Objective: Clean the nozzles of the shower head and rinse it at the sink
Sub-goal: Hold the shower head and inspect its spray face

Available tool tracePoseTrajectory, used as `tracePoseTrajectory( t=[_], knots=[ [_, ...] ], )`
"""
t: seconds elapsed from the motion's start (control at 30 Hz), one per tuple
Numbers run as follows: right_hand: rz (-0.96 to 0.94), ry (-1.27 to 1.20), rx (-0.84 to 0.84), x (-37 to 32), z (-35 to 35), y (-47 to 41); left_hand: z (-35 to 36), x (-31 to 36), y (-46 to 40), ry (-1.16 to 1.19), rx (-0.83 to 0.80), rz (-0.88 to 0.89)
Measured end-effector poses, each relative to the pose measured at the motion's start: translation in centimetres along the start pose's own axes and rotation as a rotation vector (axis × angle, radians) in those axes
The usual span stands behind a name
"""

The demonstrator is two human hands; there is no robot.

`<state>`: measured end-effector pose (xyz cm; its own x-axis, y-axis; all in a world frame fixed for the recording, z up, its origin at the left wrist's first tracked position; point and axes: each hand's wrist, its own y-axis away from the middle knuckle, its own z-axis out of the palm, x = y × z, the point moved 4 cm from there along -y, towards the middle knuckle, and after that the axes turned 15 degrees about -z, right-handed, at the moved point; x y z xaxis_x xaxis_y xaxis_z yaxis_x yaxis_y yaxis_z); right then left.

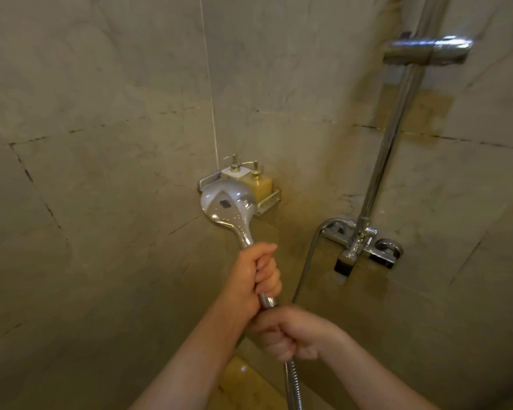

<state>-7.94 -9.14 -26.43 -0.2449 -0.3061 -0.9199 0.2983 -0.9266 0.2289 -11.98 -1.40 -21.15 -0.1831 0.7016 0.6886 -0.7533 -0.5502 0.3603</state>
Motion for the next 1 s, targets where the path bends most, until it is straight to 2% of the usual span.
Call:
tracePoseTrajectory(
  t=[0.07, 0.13, 0.2, 0.33, 0.4, 0.47, 0.67, 0.77, 0.8, 0.87, 0.97, 1.0],
  knots=[
    [-0.065, 0.184, 0.217, -0.7, -0.7, -0.1, 0.0, 0.1, -0.3, 0.023, 0.174, 0.054],
    [-0.177, 0.488, 0.388, -1.7, -1.2, -0.4, 0.0, 0.2, -0.5, 0.057, 0.331, 0.119],
    [-0.253, 0.678, 0.474, -2.3, -1.2, -0.6, 0.0, 0.3, -0.4, 0.085, 0.437, 0.169],
    [-0.304, 0.688, 0.493, -3.4, -0.5, 0.4, 0.1, 0.5, 0.2, 0.031, 0.498, 0.211],
    [-0.296, 0.547, 0.462, -3.8, -0.1, 1.0, 0.3, 0.7, 0.3, 0.017, 0.397, 0.181],
    [-0.246, 0.332, 0.375, -3.9, -0.1, 1.1, 0.9, 1.4, 0.5, 0.054, 0.216, 0.124],
    [-0.061, -0.028, -0.054, -4.2, 0.7, 0.8, 2.2, 3.7, 1.3, 0.027, -0.235, 0.121],
    [-0.077, -0.085, -0.129, -4.7, 1.1, 0.7, 3.5, 4.1, 1.6, -0.02, -0.31, 0.05],
    [-0.094, -0.088, -0.096, -4.9, 1.1, 0.7, 3.7, 4.2, 1.5, -0.052, -0.259, 0.052],
    [-0.141, -0.001, 0.072, -5.3, 1.0, 0.5, 3.9, 4.4, 1.3, -0.101, -0.072, 0.085],
    [-0.328, 0.505, 0.464, -6.6, 0.6, 0.6, 3.7, 4.8, 1.2, -0.084, 0.274, 0.192],
    [-0.382, 0.633, 0.543, -6.9, 0.7, 0.6, 3.6, 4.8, 1.3, -0.059, 0.356, 0.229]
  ],
)
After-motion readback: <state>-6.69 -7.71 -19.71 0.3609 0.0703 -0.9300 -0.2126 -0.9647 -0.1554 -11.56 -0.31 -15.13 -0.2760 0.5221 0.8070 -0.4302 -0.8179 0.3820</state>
